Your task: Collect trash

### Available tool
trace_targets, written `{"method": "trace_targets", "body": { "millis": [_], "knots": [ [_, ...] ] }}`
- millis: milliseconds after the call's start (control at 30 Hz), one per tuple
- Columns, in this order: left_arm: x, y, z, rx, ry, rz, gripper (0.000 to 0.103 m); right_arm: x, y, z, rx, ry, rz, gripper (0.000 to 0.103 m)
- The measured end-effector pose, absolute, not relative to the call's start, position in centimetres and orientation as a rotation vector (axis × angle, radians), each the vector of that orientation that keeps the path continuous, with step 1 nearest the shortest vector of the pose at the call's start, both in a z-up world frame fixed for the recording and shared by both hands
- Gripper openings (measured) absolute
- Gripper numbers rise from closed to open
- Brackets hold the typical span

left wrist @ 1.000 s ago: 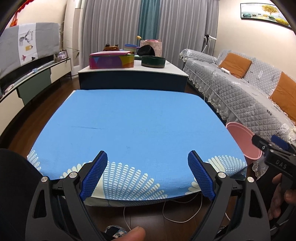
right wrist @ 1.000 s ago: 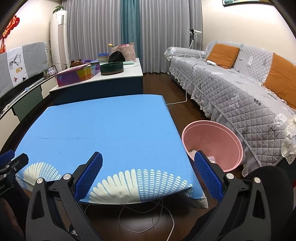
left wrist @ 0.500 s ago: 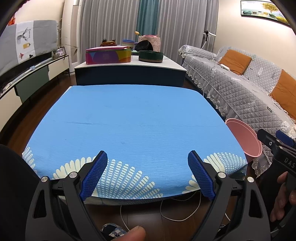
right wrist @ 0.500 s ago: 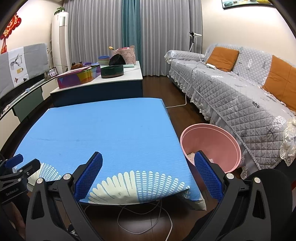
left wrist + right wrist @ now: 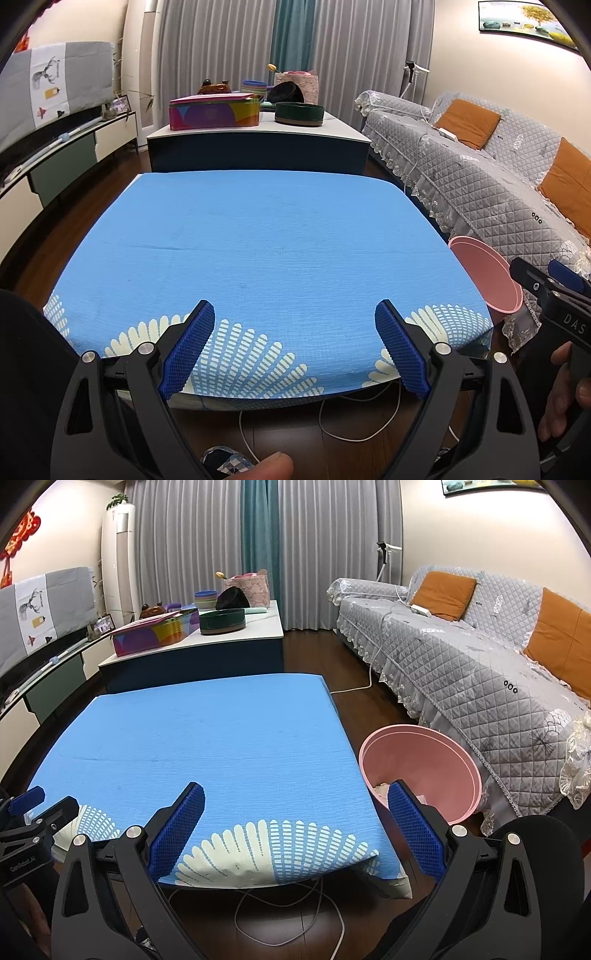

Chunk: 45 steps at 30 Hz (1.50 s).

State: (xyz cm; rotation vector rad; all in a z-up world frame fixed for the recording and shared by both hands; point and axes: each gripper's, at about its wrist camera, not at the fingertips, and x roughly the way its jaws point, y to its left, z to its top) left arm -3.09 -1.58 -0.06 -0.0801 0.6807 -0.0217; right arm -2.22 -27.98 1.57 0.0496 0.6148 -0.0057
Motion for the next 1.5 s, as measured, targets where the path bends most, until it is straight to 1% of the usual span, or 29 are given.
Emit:
{"method": "trace_targets", "body": {
  "millis": [1500],
  "knots": [
    [-2.79, -1.98, -0.74, -0.109, 0.701, -0.029, 0.086, -2.18, -28.3, 0.9, 0.051, 0.622, -0.008, 0.098]
  ]
}}
